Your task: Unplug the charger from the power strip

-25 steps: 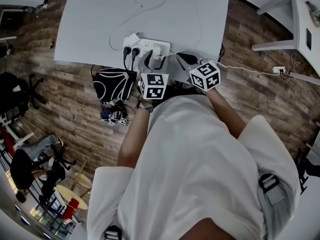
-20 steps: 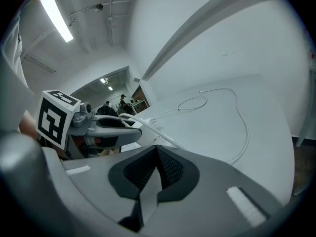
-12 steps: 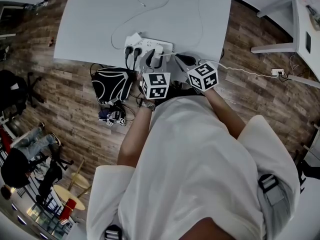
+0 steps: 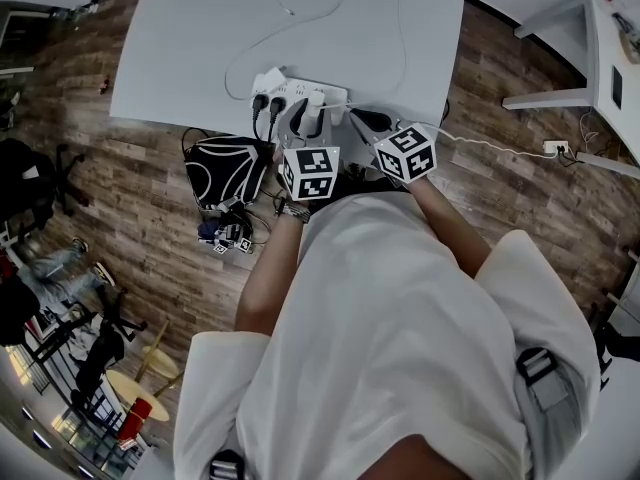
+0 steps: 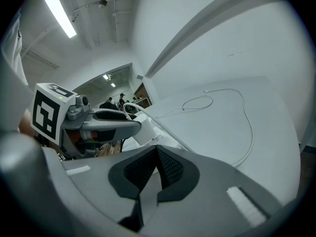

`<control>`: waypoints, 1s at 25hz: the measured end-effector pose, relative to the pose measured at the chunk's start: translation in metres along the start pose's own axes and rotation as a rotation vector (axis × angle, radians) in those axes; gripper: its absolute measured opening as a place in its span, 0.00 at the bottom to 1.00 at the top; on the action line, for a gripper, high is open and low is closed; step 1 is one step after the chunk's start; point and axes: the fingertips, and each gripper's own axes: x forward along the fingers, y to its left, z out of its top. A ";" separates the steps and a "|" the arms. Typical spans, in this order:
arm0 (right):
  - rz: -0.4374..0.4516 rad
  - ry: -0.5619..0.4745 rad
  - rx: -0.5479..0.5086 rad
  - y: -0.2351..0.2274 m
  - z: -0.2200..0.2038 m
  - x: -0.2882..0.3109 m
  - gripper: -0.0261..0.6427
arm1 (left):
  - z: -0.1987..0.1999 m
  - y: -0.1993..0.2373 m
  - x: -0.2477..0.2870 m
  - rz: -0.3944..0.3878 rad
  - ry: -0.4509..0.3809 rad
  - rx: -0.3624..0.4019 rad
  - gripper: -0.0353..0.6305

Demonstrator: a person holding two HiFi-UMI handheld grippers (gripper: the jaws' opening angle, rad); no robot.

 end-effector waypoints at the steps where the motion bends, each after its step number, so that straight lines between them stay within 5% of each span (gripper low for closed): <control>1: 0.000 0.000 0.000 0.000 0.000 0.000 0.04 | 0.000 0.001 0.000 0.010 0.006 0.015 0.27; 7: -0.004 0.006 0.000 -0.004 -0.003 -0.003 0.04 | 0.000 -0.004 0.006 0.032 0.021 0.140 0.27; 25: -0.047 0.001 0.034 -0.016 -0.012 -0.016 0.04 | -0.003 -0.045 0.018 -0.111 0.028 0.179 0.33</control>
